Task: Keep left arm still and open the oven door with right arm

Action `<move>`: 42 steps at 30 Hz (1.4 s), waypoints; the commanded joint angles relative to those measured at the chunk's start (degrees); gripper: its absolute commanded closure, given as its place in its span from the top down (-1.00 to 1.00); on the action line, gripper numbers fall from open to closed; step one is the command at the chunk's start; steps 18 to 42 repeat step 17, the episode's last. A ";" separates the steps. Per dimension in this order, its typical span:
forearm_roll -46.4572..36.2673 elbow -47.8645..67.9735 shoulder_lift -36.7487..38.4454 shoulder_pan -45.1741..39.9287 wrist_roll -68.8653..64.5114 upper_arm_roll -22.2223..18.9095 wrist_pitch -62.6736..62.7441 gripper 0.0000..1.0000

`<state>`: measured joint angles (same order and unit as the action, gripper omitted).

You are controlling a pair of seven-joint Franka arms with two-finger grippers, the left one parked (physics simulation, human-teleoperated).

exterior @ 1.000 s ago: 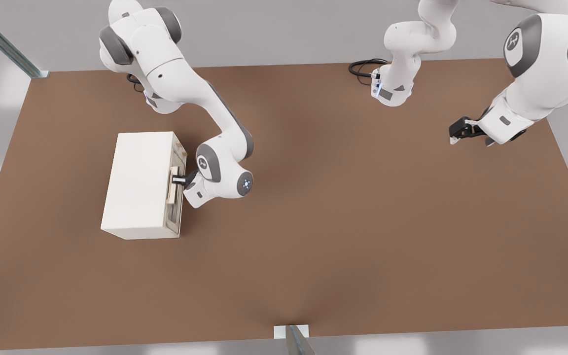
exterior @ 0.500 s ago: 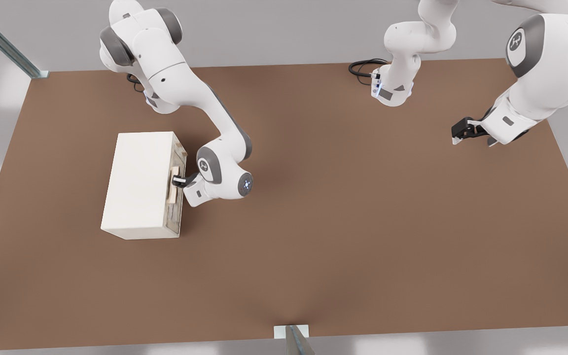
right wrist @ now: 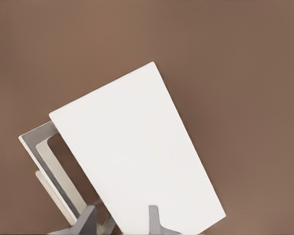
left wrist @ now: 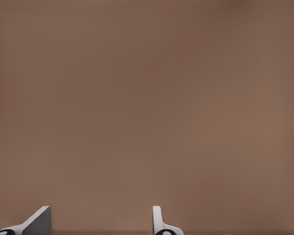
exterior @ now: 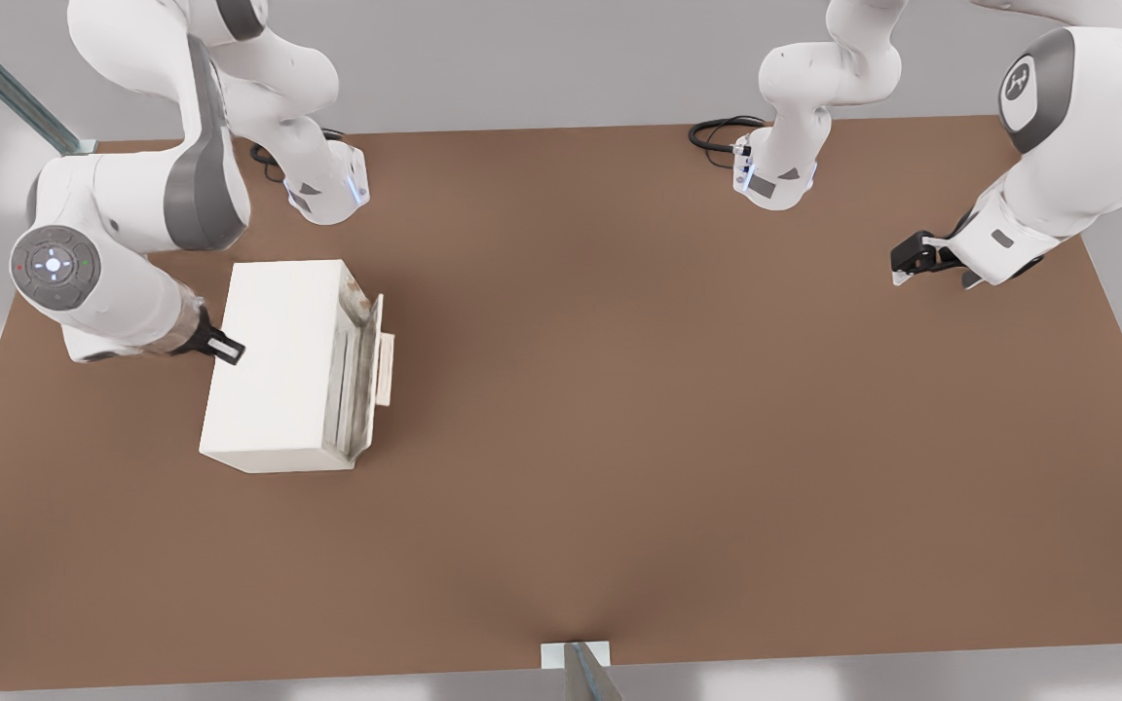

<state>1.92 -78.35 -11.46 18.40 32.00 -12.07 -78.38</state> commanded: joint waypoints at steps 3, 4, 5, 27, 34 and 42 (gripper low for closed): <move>-3.42 1.27 0.30 -0.03 -32.88 -0.24 0.77 1.00; -3.42 1.27 0.30 -0.12 -32.88 -0.24 0.77 1.00; -3.42 1.27 0.30 -0.12 -32.88 -0.24 0.77 1.00; -2.54 1.27 0.30 -0.12 -32.88 -0.24 0.68 1.00; -2.54 1.27 0.30 -0.12 -32.88 -0.24 0.68 1.00; -2.54 1.27 0.30 -0.12 -32.88 -0.24 0.68 1.00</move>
